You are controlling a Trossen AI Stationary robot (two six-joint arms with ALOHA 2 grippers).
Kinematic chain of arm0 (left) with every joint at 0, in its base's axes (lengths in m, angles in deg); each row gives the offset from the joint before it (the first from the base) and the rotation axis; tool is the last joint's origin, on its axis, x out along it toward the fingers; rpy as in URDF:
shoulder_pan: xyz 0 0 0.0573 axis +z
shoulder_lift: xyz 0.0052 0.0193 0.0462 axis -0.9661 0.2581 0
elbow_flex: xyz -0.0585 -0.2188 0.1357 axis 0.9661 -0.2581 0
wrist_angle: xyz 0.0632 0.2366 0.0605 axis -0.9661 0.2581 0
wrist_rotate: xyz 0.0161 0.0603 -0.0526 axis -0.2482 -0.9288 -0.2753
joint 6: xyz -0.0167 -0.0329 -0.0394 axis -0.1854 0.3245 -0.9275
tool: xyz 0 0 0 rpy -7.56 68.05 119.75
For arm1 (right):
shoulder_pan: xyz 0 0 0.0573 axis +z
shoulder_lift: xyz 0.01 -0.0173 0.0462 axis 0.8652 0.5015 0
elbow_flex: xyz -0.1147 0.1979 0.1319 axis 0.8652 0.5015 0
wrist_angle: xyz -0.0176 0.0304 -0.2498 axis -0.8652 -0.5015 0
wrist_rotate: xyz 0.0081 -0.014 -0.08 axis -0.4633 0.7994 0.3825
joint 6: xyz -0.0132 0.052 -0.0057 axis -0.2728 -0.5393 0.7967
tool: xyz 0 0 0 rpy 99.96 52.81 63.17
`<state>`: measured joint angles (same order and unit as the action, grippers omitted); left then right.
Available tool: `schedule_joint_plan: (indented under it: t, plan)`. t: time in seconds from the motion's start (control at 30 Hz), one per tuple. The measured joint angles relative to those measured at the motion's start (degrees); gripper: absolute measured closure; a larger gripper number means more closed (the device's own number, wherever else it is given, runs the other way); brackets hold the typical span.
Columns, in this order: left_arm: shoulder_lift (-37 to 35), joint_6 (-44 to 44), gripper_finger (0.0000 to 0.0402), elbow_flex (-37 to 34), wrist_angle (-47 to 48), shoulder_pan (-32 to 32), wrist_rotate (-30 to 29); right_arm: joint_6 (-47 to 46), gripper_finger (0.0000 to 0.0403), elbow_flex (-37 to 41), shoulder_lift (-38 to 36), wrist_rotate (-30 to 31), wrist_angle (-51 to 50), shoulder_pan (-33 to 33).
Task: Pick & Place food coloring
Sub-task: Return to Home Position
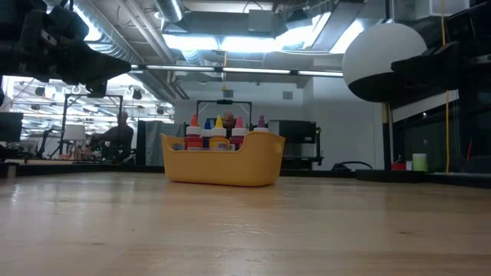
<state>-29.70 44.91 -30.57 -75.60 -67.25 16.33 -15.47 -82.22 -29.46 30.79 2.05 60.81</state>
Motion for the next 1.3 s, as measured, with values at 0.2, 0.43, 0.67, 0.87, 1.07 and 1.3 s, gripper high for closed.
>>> schedule_joint_plan:
  t: [0.2,0.43,0.67,0.87,1.07,1.3]
  plan:
    - [0.0,0.0,0.0392,0.0,0.0,0.0,0.0,-3.0,0.0387,0.0,0.0,0.0,0.0,0.0]
    - [0.0,0.0,0.0395,0.0,0.0,0.0,0.0,-3.0,0.0386,0.0,0.0,0.0,0.0,0.0]
    - [0.0,0.0,0.0392,0.0,0.0,0.0,0.0,-2.9,0.0385,0.0,0.0,0.0,0.0,0.0]
    - [0.0,0.0,0.0393,0.0,0.0,0.0,0.0,-2.9,0.0385,0.0,0.0,0.0,0.0,0.0]
    - [0.0,0.0,0.0394,0.0,0.0,0.0,0.0,-2.9,0.0386,0.0,0.0,0.0,0.0,0.0]
    - [0.0,0.0,0.0392,0.0,0.0,0.0,0.0,-2.9,0.0386,0.0,0.0,0.0,0.0,0.0]
